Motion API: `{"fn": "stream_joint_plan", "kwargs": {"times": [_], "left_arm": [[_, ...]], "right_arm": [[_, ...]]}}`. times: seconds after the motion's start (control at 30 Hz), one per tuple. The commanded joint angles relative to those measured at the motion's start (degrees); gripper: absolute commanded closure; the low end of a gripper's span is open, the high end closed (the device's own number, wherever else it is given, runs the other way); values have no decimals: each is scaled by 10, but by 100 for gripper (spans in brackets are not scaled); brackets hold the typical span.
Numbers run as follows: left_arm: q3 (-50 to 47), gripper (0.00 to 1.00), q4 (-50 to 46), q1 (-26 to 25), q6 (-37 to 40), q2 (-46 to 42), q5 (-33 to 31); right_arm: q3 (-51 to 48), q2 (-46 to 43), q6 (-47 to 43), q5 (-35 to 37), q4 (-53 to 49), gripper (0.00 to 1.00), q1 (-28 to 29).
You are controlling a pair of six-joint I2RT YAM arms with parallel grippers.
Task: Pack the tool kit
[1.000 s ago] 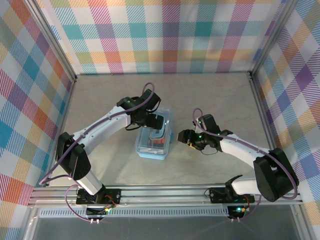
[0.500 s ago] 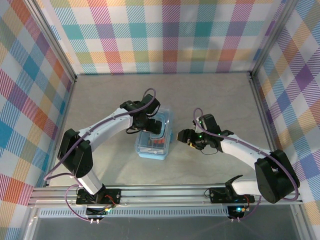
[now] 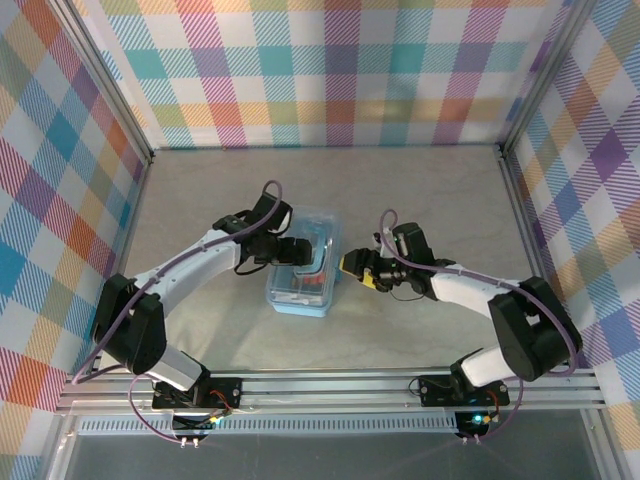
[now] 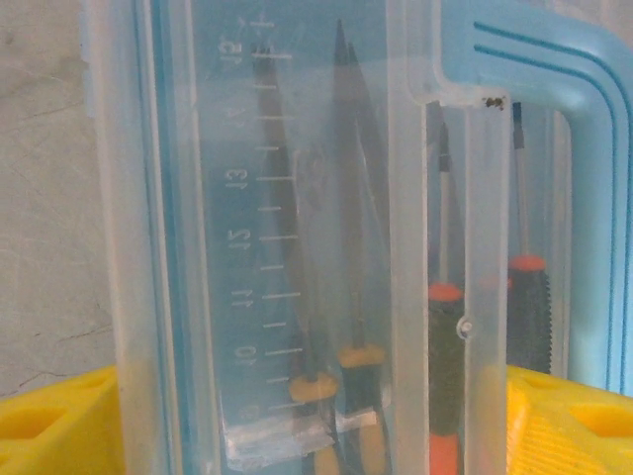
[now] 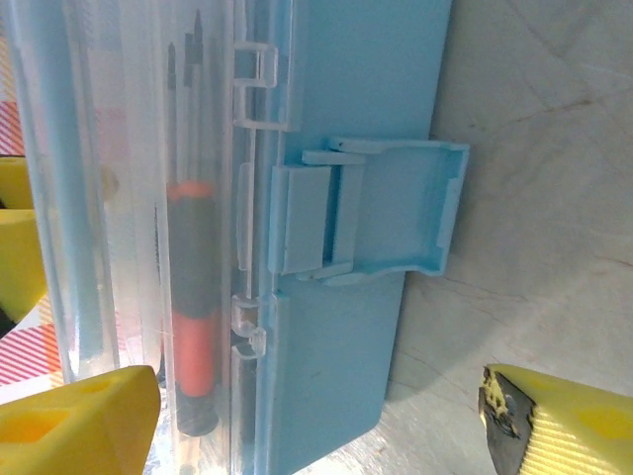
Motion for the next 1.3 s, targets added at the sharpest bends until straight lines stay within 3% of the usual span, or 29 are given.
{"fn": "stream_joint_plan", "kwargs": {"times": [0.0, 0.27, 0.47, 1.27], "left_arm": [[-62, 20, -40, 38, -17, 16, -6], [-96, 21, -22, 74, -14, -19, 32], [-99, 21, -29, 86, -3, -30, 35], [-75, 29, -101, 79, -15, 80, -100]], "right_arm": [[23, 14, 15, -34, 58, 15, -4], [39, 58, 19, -53, 84, 14, -8], [43, 106, 46, -91, 163, 13, -11], [63, 230, 127, -118, 315, 8, -22]]}}
